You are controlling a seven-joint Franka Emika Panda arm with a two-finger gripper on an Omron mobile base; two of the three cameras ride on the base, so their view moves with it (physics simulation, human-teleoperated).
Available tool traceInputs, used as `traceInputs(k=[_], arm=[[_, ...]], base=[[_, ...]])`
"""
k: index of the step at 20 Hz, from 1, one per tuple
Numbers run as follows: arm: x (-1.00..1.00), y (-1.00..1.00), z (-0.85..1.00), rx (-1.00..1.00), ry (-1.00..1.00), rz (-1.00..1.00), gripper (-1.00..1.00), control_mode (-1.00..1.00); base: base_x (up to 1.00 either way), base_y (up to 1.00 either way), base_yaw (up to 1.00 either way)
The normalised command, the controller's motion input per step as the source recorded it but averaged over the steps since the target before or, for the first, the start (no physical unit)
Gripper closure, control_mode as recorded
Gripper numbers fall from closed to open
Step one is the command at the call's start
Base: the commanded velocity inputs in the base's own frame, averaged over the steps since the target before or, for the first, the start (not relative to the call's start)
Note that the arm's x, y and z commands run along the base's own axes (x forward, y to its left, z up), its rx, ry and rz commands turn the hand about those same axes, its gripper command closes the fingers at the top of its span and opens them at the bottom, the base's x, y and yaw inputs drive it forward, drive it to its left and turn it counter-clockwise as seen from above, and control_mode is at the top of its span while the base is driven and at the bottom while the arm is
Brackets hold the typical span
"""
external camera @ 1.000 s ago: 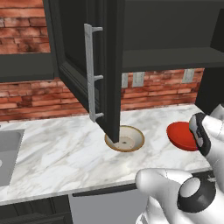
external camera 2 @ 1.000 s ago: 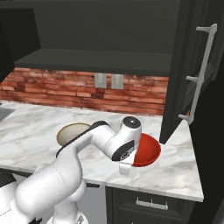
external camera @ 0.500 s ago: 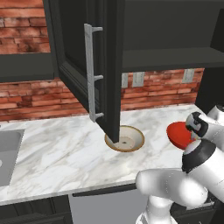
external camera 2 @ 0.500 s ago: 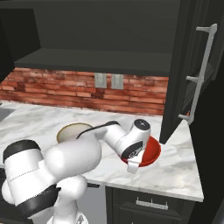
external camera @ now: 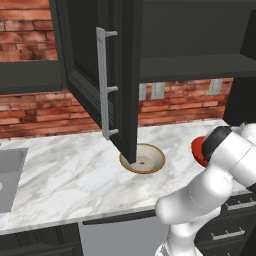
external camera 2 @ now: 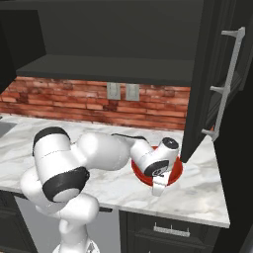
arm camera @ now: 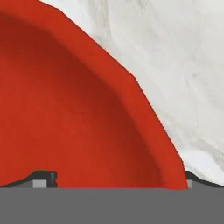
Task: Open the cabinet. Pick the bowls from the counter and place them in the cabinet. Then close the cabinet.
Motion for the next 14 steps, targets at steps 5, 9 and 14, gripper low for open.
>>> traceInputs(k=[5, 9, 14], arm=[[0.28, 0.00, -0.40, 0.03, 0.03, 0.00, 1.00, -1.00], [0.19, -0.29, -0.14, 0.08, 0.00, 0.00, 1.00, -1.00], [0.05, -0.12, -0.07, 0.03, -0.02, 0.00, 1.00, -1.00]], base=[[0.00, 0.00, 0.00], [0.00, 0.00, 0.00], [0.00, 0.00, 0.00]])
